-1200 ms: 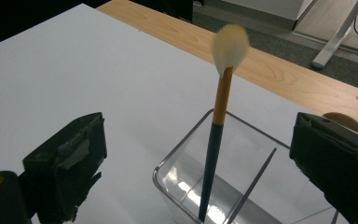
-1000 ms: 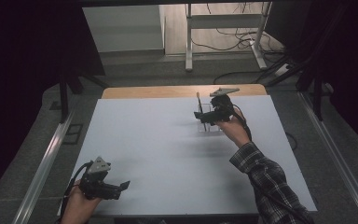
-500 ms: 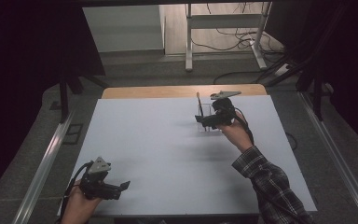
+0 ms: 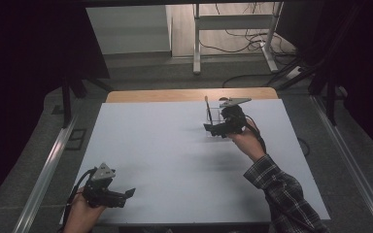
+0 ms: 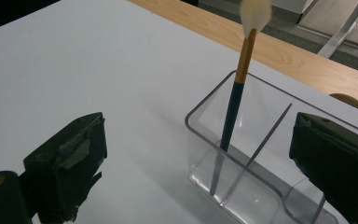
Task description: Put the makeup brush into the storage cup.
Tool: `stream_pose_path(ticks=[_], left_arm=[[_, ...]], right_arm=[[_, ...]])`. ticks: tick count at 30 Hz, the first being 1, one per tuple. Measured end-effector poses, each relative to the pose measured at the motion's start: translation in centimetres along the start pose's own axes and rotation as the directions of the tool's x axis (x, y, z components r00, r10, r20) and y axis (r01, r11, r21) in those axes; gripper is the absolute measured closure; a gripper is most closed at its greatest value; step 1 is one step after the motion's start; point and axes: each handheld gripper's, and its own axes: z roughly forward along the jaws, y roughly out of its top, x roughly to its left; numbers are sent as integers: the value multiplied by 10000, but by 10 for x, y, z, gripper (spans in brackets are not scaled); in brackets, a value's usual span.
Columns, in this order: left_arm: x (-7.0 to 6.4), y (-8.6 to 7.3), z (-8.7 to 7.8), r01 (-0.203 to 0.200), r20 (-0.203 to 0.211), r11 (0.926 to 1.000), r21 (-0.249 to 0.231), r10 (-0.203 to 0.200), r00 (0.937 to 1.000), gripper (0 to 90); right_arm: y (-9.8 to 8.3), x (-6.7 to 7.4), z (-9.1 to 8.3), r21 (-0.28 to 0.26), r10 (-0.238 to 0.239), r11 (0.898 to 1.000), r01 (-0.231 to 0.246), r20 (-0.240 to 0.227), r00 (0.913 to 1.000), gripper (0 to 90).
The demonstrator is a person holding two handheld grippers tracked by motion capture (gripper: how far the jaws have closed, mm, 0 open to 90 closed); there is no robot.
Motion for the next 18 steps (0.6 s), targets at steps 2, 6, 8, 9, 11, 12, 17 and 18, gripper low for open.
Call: stream_pose_path(ticks=[2,6,8,9,11,12,17,18], left_arm=[[0,0,0,-10,-3,10000,6,10,10000,7],[0,0,0,-4,3,10000,-1,4,10000,7],[0,0,0,-4,6,10000,-1,4,10000,7],[0,0,0,-10,1,10000,9,10,10000,7],[0,0,0,-16,3,10000,12,16,10000,7],[0,0,0,-20,7,10000,15,20,10000,7],[0,0,0,-16,7,10000,9,16,10000,7],[0,0,0,-19,3,10000,12,19,10000,7]], right_arm=[[0,1,-1,-19,-27,10000,27,-8,10000,42],[-1,3,-4,-29,-48,10000,47,-145,9999,61],[-1,4,-5,-28,-22,10000,22,-190,9998,67],[-2,4,-6,-27,-6,10000,5,-218,9998,68],[-2,5,-7,-42,52,10000,-53,-204,9998,75],[-2,5,-7,-51,55,10000,-56,-187,9998,75],[-3,7,-10,-106,87,9999,-88,-103,9999,74],[-3,7,-10,-100,81,9999,-82,-92,9999,75]])
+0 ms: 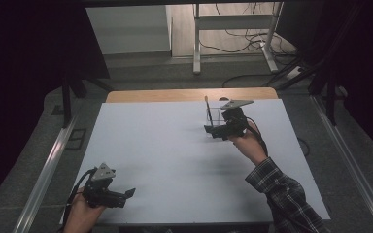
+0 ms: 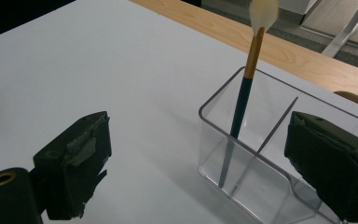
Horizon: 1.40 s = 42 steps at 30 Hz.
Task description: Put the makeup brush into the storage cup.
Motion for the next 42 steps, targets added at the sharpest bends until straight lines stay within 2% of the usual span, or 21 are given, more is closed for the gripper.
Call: stream_pose_path(ticks=[10,20,27,35,42], left_arm=[[0,0,0,18,1,10000,-44,-18,10000,7],[1,0,-2,10,-65,10000,-95,-11,10000,7],[2,0,-2,64,-161,9999,-152,-66,9998,8],[2,0,-2,-62,-282,9999,-100,59,9996,8],[2,0,-2,-93,-361,9999,-67,91,9993,8]], right_arm=[[-5,5,-6,104,-177,9998,177,21,9998,60],[-11,9,-12,204,-157,9997,163,-256,9995,38],[-17,13,-18,168,-229,9996,234,-289,9993,29],[-24,17,-22,294,-319,9990,326,-254,9992,26],[-31,21,-26,486,-563,9972,574,-247,9981,26]])
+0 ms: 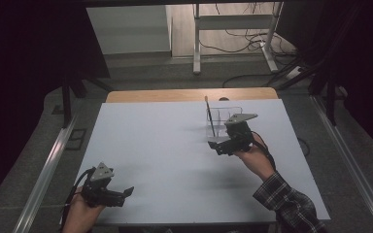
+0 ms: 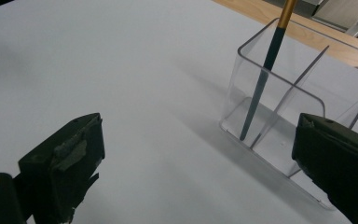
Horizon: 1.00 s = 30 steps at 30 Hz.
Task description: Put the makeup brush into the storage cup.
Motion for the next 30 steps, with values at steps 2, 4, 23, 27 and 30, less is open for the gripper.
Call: stream_pose_path(ticks=[2,4,23,27,30], left_arm=[[0,0,0,-11,26,10000,14,10,10000,8],[-1,0,1,7,27,10000,36,-7,10000,8],[-1,0,2,-19,81,9999,109,19,10000,8],[-1,0,2,-22,88,9999,115,21,10000,8],[-2,0,2,-20,86,9999,107,19,10000,8]], right_arm=[[-2,1,-1,54,-2,10000,2,6,10000,26],[-4,2,-3,71,14,10000,-14,12,10000,26],[-24,9,-21,90,144,9999,-145,54,9999,24],[-28,11,-25,117,153,9998,-154,44,9999,24],[-31,13,-28,140,178,9997,-179,39,9998,24]])
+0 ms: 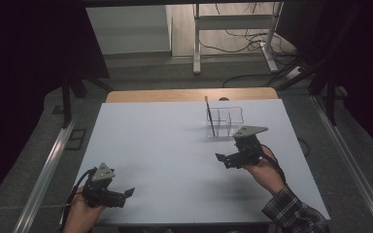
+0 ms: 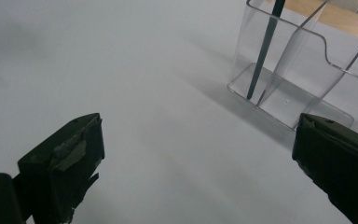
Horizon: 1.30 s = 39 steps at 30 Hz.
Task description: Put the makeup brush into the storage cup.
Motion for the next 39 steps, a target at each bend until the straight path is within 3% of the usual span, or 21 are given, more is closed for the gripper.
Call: stream_pose_path(ticks=[39], left_arm=[[0,0,0,17,7,10000,9,-17,10000,7]], right_arm=[[-37,4,-31,217,129,9997,-134,233,9996,8]])
